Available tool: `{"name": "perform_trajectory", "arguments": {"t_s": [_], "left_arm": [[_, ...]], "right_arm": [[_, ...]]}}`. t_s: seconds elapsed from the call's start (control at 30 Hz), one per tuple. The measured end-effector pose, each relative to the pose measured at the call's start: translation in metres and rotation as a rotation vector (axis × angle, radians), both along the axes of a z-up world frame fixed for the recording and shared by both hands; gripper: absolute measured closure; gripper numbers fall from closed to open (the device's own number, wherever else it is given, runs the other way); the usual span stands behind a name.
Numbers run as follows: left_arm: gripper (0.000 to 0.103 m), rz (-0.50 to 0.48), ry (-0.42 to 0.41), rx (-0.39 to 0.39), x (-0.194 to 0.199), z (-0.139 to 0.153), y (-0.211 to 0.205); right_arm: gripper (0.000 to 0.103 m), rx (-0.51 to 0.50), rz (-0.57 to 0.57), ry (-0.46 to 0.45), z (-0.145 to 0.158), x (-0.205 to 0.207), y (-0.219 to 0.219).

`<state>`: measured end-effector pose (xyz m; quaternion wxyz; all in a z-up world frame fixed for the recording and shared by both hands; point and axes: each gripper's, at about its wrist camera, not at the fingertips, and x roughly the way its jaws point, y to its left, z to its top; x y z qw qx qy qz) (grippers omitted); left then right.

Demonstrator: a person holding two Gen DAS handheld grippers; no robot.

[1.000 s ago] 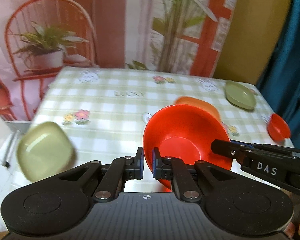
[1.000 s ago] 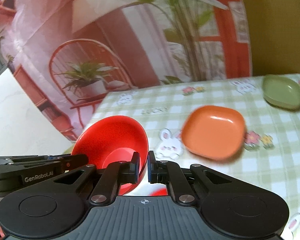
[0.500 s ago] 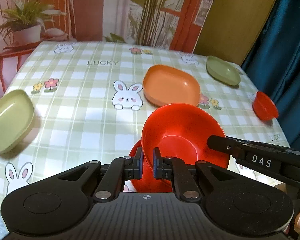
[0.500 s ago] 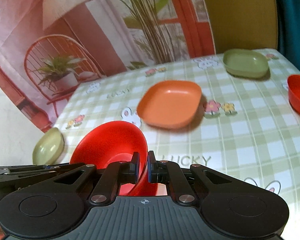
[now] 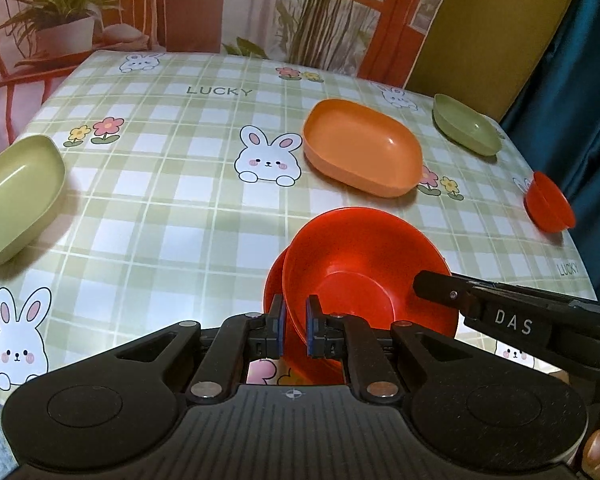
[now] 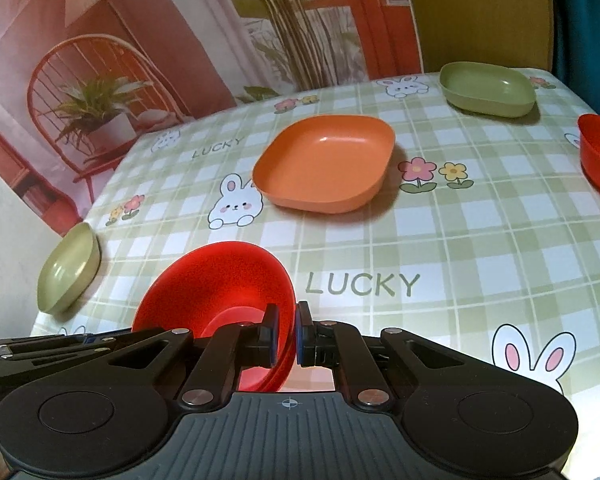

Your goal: Organize plates and bowls

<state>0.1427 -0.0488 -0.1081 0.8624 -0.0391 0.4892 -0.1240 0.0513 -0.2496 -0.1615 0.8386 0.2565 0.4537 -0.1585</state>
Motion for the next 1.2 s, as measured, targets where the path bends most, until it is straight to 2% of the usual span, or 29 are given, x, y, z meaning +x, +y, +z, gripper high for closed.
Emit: {"name": "perform_trajectory", "arguments": {"t_s": [0.37,1.03,1.07,1.1,1.13,1.2], "left_arm": [[0.093,0.013,0.008,-0.028,-0.002,-0.005,0.003],[0.083,0.034,0.013,-0.061,-0.004,-0.004,0.010],[0.079,0.037,0.007,-0.058,-0.005,-0.003,0.010],[0.068,0.038,0.002,-0.057,-0.006,-0.002,0.011],[0.064,0.044,-0.005,-0.054,-0.006,-0.001,0.011],[0.062,0.044,-0.018,-0.070,-0.007,0.001,0.013]], "right_arm": [[0.095,-0.010,0.016,0.000,-0.007,0.000,-0.001],[0.092,-0.011,0.011,-0.006,-0.006,-0.001,-0.001],[0.092,-0.011,0.009,-0.005,-0.006,-0.001,-0.001],[0.092,-0.011,0.008,-0.005,-0.006,-0.002,-0.002],[0.092,-0.011,0.007,-0.006,-0.006,-0.002,-0.003],[0.092,-0.011,0.005,-0.006,-0.007,-0.002,-0.004]]}}
